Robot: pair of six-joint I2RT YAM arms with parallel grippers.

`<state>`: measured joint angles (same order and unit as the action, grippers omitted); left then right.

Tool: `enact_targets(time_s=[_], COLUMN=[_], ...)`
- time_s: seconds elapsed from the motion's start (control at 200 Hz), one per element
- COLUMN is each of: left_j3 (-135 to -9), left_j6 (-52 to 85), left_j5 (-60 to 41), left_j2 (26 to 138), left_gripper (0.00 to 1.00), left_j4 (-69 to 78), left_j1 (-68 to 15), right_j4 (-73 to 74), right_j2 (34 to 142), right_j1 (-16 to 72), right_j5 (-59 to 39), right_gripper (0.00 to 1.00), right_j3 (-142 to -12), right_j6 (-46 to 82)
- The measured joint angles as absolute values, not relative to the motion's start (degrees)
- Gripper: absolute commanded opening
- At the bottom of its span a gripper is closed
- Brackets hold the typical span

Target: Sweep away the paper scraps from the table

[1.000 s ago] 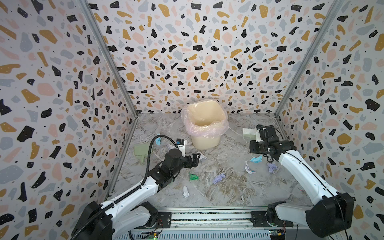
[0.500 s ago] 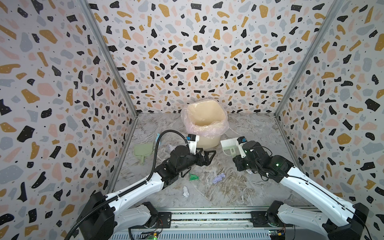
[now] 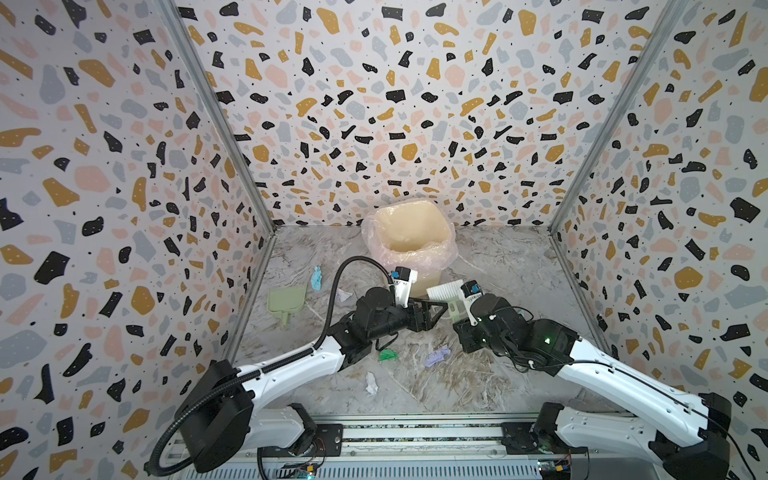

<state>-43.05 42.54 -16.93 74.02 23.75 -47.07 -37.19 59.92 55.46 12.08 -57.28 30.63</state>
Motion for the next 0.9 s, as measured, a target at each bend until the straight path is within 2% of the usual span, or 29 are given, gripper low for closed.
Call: enact_targets(time_s=[0.065, 0.185, 0.32, 0.395, 0.456, 0.536, 0.566, 0.616, 0.701, 0.896], left_j3=[-44.0, -44.9, -44.9, -44.9, -44.9, -44.9, -44.7, -44.1, -41.9, -38.1], left_j6=[43.3, 44.4, 46.1, 47.2, 47.9, 48.8, 49.0, 49.3, 50.3, 53.9], left_j5=[-17.3, -17.7, -17.6, -17.4, -17.3, -16.4, -15.8, -14.4, -10.9, -3.2], left_j2=[75.1, 76.0, 76.5, 76.6, 76.6, 75.6, 74.8, 72.9, 68.1, 60.7], left_gripper=[0.55, 0.32, 0.00, 0.00, 0.00, 0.00, 0.00, 0.00, 0.00, 0.00], left_j4=[24.4, 26.3, 27.8, 28.9, 29.5, 29.8, 29.8, 30.2, 31.8, 40.2], left_j1=[-47.3, -47.4, -47.6, -47.8, -47.9, -48.0, -48.0, -48.1, -48.1, -48.1], right_j4=[-36.8, -36.5, -36.4, -36.4, -36.4, -36.4, -36.4, -35.9, -33.5, -17.5], right_j2=[59.9, 59.9, 59.7, 59.5, 59.0, 58.0, 57.4, 56.3, 53.5, 47.9], right_j1=[56.2, 56.9, 57.0, 57.0, 57.0, 56.1, 55.1, 52.7, 47.4, 40.6], right_j5=[12.3, 12.5, 12.8, 13.1, 13.3, 12.3, 11.4, 9.1, 2.5, -14.4], right_gripper=[0.00, 0.00, 0.00, 0.02, 0.20, 0.57, 0.67, 0.76, 0.84, 0.85], right_j3=[-57.3, -57.3, -57.3, -57.3, -57.3, -57.6, -57.7, -58.1, -58.2, -51.7], right_j6=[30.6, 30.6, 30.5, 30.3, 30.1, 29.5, 28.9, 28.3, 27.4, 32.7])
